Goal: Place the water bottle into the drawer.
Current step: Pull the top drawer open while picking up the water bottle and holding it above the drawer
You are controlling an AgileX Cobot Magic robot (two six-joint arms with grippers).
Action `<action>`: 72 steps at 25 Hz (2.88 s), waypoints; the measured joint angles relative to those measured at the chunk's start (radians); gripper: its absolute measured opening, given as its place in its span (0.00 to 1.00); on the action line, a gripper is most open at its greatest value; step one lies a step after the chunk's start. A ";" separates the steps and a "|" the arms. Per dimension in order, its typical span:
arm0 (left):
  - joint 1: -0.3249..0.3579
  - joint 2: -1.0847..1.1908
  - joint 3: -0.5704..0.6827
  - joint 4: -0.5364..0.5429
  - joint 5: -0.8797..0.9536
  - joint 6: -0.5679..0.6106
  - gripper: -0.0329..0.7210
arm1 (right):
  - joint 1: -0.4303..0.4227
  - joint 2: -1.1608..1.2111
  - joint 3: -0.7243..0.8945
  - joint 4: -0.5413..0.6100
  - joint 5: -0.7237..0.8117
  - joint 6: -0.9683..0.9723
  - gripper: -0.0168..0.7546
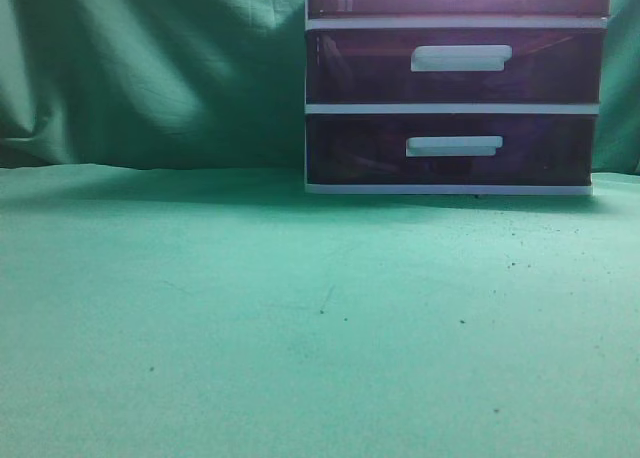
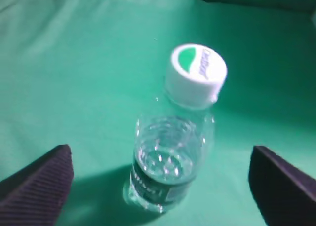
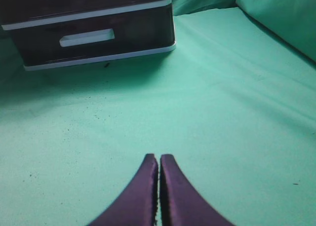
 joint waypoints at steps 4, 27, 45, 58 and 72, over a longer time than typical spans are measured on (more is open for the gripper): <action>0.009 0.103 -0.004 0.000 -0.139 0.000 0.90 | 0.000 0.000 0.000 0.000 0.000 0.000 0.02; 0.011 0.500 -0.012 -0.008 -0.601 0.000 0.42 | 0.000 0.000 0.000 0.000 0.000 0.000 0.02; 0.011 0.147 -0.010 0.417 -0.819 -0.226 0.40 | 0.000 0.000 0.000 0.000 0.000 0.000 0.02; -0.097 -0.083 -0.292 1.068 -0.615 -0.872 0.40 | 0.000 0.000 0.002 0.061 -0.216 0.006 0.02; -0.152 -0.091 -0.385 1.415 -0.686 -1.298 0.40 | 0.000 0.149 -0.271 0.117 -0.385 -0.002 0.02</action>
